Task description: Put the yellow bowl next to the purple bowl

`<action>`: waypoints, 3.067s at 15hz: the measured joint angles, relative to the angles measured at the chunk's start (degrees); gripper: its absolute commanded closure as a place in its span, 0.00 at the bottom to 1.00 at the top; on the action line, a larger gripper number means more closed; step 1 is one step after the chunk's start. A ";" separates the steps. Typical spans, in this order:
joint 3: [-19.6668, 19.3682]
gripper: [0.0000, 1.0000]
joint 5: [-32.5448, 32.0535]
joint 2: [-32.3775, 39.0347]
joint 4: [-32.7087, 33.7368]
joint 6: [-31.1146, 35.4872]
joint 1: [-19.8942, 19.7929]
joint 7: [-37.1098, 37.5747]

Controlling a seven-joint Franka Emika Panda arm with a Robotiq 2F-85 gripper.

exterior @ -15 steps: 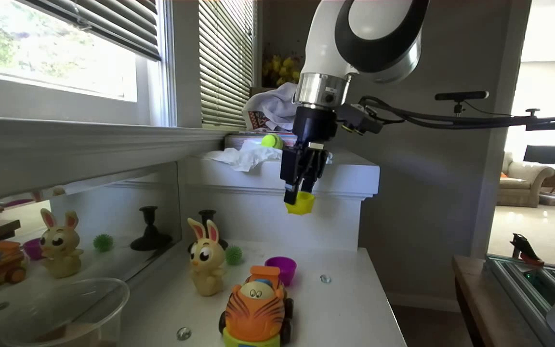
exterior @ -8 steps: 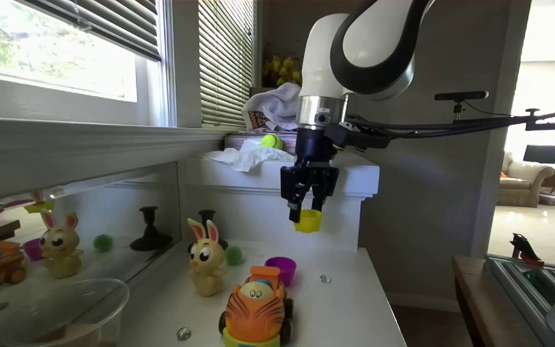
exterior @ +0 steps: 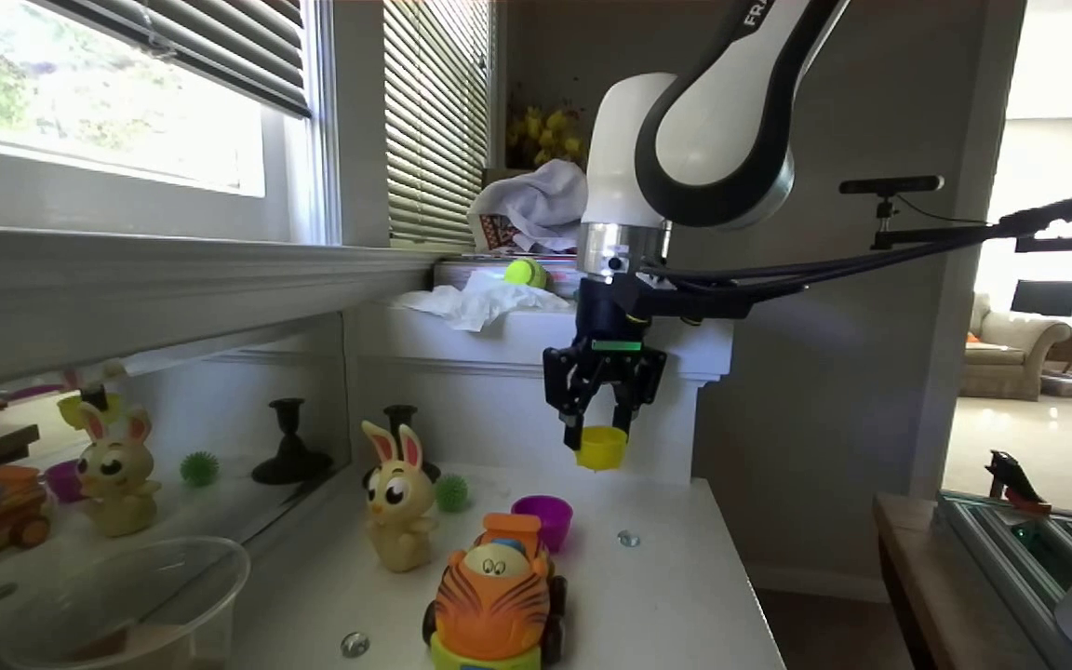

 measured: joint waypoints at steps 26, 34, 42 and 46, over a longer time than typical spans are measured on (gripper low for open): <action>-3.38 0.64 -15.22 6.30 2.76 1.83 4.52 22.61; -2.55 0.39 -10.57 5.26 0.97 2.61 4.44 13.52; -2.55 0.39 -9.00 3.30 -0.23 2.57 4.42 11.09; -2.55 0.64 -9.01 3.42 -0.22 2.57 4.42 11.08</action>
